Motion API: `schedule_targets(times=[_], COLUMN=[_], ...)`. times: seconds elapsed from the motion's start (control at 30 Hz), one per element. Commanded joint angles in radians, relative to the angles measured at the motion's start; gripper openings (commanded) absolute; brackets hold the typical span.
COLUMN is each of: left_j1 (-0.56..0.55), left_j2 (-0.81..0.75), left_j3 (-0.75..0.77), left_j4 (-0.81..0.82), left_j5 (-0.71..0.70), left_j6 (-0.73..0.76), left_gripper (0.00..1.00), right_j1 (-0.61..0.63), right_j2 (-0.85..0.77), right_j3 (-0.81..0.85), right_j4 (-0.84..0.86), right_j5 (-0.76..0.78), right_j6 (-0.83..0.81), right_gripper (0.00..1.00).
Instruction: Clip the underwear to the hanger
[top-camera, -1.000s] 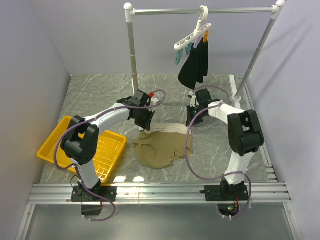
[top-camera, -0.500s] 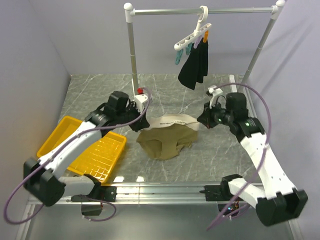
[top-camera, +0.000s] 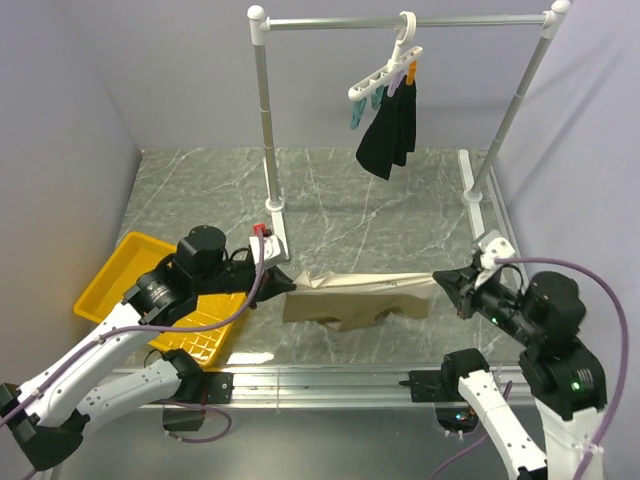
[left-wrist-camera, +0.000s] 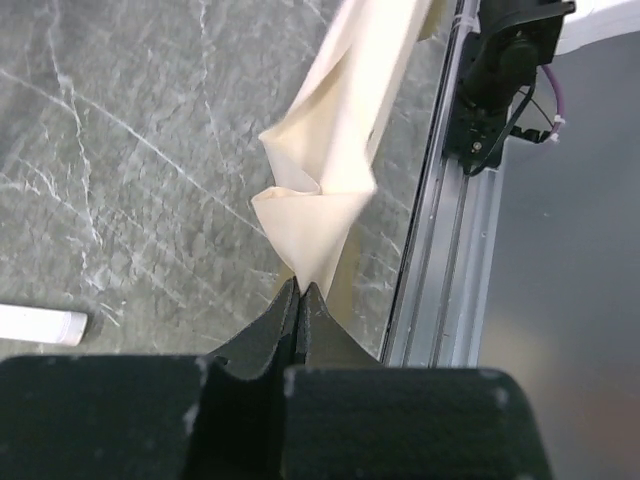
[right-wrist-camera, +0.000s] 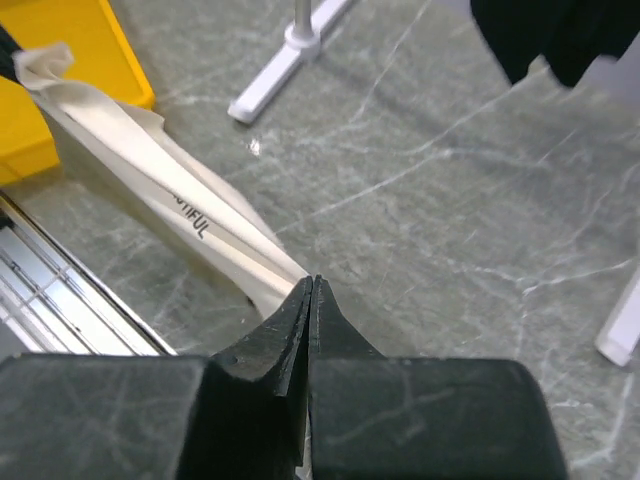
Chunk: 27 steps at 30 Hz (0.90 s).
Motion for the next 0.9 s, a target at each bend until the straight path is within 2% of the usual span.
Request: schedule_targets(times=[0.0, 0.07, 0.1, 0.27, 0.43, 0.67, 0.73, 0.77, 0.8, 0.83, 0.87], left_j1=[-0.008, -0.016, -0.016, 0.03, 0.033, 0.068, 0.074, 0.076, 0.079, 0.084, 0.088], left_j2=[-0.021, -0.019, 0.023, 0.28, 0.43, 0.743, 0.829, 0.855, 0.902, 0.924, 0.944], left_j3=[0.044, 0.042, 0.045, 0.104, 0.045, 0.128, 0.154, 0.165, 0.188, 0.203, 0.217], left_j4=[0.01, 0.062, 0.086, 0.07, 0.295, 0.411, 0.435, 0.448, 0.457, 0.456, 0.452], left_j5=[0.037, -0.021, -0.082, -0.098, -0.285, -0.342, -0.371, -0.38, -0.403, -0.417, -0.426], left_j6=[0.011, -0.054, -0.143, -0.234, -0.187, -0.154, -0.147, -0.142, -0.134, -0.133, -0.133], left_gripper=[0.0, 0.0, 0.0, 0.0, 0.0, 0.0, 0.0, 0.01, 0.02, 0.07, 0.11], right_j1=[-0.006, -0.004, -0.004, -0.004, -0.004, -0.003, -0.006, -0.006, -0.006, -0.006, -0.006], right_j2=[-0.033, -0.022, -0.001, 0.123, 0.343, 0.671, 0.792, 0.827, 0.891, 0.918, 0.938], right_j3=[0.092, 0.122, 0.105, -0.057, -0.197, -0.266, -0.234, -0.216, -0.182, -0.164, -0.148], right_j4=[-0.081, -0.073, -0.049, 0.114, 0.334, 0.652, 0.692, 0.697, 0.691, 0.685, 0.678], right_j5=[0.037, 0.08, 0.098, 0.256, 0.295, 0.418, 0.444, 0.451, 0.454, 0.461, 0.464], right_j6=[0.022, 0.019, 0.016, -0.003, -0.006, 0.005, 0.031, 0.037, 0.042, 0.051, 0.063], right_gripper=[0.0, 0.0, 0.0, 0.0, 0.0, 0.0, 0.08, 0.21, 0.3, 0.39, 0.53])
